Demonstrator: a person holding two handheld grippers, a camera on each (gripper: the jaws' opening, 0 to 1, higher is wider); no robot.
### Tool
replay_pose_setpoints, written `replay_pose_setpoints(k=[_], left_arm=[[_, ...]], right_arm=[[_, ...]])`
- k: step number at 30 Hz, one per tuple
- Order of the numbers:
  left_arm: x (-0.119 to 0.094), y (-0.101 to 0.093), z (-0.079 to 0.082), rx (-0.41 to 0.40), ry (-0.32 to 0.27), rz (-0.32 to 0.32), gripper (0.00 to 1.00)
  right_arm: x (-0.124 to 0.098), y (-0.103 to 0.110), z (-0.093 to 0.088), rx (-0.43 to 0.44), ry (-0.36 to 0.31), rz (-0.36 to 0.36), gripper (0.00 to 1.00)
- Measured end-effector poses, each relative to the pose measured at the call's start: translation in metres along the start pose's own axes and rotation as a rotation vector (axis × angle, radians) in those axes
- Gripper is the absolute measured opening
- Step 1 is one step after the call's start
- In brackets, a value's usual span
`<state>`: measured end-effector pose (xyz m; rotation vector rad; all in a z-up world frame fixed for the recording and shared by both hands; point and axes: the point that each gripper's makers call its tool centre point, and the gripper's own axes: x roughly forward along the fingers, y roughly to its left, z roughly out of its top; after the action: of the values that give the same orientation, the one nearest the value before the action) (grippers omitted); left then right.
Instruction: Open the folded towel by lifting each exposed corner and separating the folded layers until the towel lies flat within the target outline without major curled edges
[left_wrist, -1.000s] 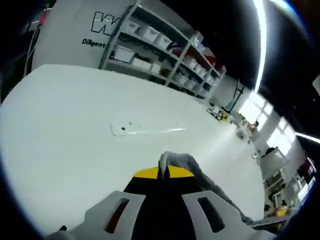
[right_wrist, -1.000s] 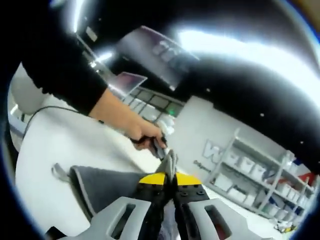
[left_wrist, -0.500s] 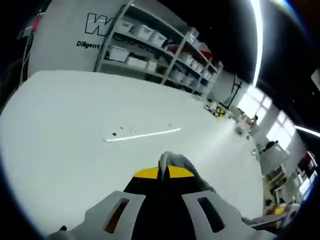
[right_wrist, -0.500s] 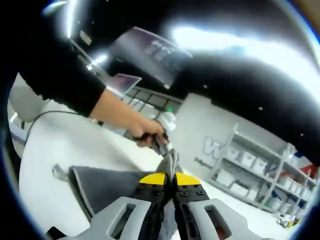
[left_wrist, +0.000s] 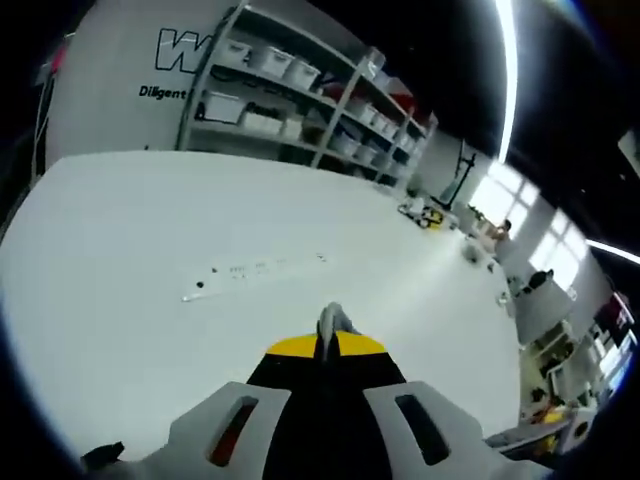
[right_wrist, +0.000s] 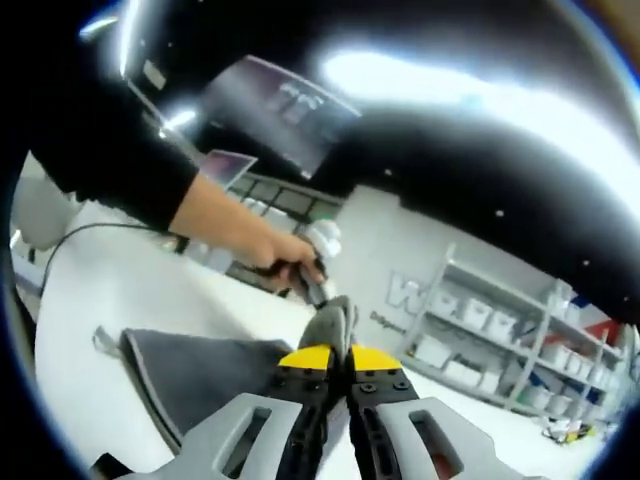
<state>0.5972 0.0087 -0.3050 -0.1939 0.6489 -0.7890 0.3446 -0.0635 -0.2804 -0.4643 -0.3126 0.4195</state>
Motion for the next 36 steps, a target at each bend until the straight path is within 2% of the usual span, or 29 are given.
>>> replay_pose_setpoints(k=[2,5,18,25,36], left_arm=[[0.002,-0.010,-0.002,0.004,0.007,-0.006,0.02],[0.006,-0.014,0.001,0.011,0.012,-0.009,0.02],[0.024,-0.022,0.010,0.024,0.032,-0.016,0.02],[0.039,-0.046,0.013,0.044,0.044,-0.043,0.02],[0.065,-0.071,0.017,0.079,0.069,-0.052,0.02]], right_arm=[[-0.003,-0.001,0.000,-0.003,-0.008,-0.007,0.00],[-0.006,-0.006,-0.001,-0.012,-0.009,-0.019,0.00],[-0.015,-0.020,-0.012,-0.001,0.002,-0.044,0.00],[-0.026,-0.039,-0.018,0.009,0.011,-0.092,0.00],[-0.045,-0.057,-0.029,0.024,0.025,-0.148,0.00]])
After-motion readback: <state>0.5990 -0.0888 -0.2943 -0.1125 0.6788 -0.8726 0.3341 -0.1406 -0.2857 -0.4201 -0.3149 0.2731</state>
